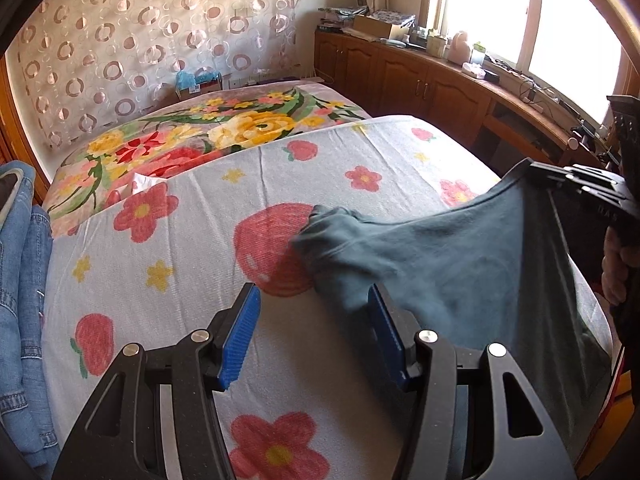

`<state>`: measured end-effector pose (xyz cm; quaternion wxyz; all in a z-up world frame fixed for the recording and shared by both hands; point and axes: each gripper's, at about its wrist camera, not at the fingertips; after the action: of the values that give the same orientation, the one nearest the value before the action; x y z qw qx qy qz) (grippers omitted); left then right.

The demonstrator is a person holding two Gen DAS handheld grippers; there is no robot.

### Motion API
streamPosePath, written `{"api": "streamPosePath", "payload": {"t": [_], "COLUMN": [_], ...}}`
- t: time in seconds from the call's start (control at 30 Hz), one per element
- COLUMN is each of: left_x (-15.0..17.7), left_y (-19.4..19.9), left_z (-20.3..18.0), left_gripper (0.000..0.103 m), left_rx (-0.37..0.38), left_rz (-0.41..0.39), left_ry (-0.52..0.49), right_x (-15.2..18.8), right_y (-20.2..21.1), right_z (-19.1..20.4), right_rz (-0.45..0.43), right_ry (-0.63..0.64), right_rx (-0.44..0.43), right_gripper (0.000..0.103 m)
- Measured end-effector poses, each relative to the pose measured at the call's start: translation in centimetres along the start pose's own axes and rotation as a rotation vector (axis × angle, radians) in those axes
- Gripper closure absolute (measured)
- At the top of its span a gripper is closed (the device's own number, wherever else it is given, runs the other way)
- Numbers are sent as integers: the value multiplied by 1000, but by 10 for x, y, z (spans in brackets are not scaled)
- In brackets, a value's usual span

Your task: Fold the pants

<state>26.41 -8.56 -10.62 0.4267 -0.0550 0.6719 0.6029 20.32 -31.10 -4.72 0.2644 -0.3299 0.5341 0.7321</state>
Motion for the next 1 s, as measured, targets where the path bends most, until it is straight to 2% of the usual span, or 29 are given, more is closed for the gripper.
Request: {"api": "streamPosePath", "payload": {"t": [0.13,0.4,0.43,0.47,0.53,1.0], "left_x": [0,1,2,2,3,23], "left_y": [-2,-1,0,3,8,60], "left_z": [-3,-9,-10,-11,-15,-41], "left_gripper": [46,46,46,46,46,46], "left_rx": [3,10,10,9,9,-13], "left_rz": [-2,-3,-6,-10,-17,-96], "left_ry": [-1,-5,-6,-7,-12,-52], "right_x": [2,2,1,-1,0,44], "right_y": [4,-13,-11,-11,-4,66], "right_z": [-13,-10,-12,-5,-4,20], "right_rz": [7,69,67,66,39,-39], "right_ry": [-7,-16,-22,-23,-14,1], "right_rx": [50,63,54,51,66,23], "right_gripper": [100,100,93,81,74,73]}}
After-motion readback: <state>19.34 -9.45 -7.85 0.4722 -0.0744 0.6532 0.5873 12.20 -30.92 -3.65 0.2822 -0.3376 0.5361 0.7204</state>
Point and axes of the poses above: each gripper's, at about its wrist camera, not at the fingertips, and y roughly against the way its jaws point, z to its left, x to its underside, and after that the axes turned 12 degrees about -y, right-handed
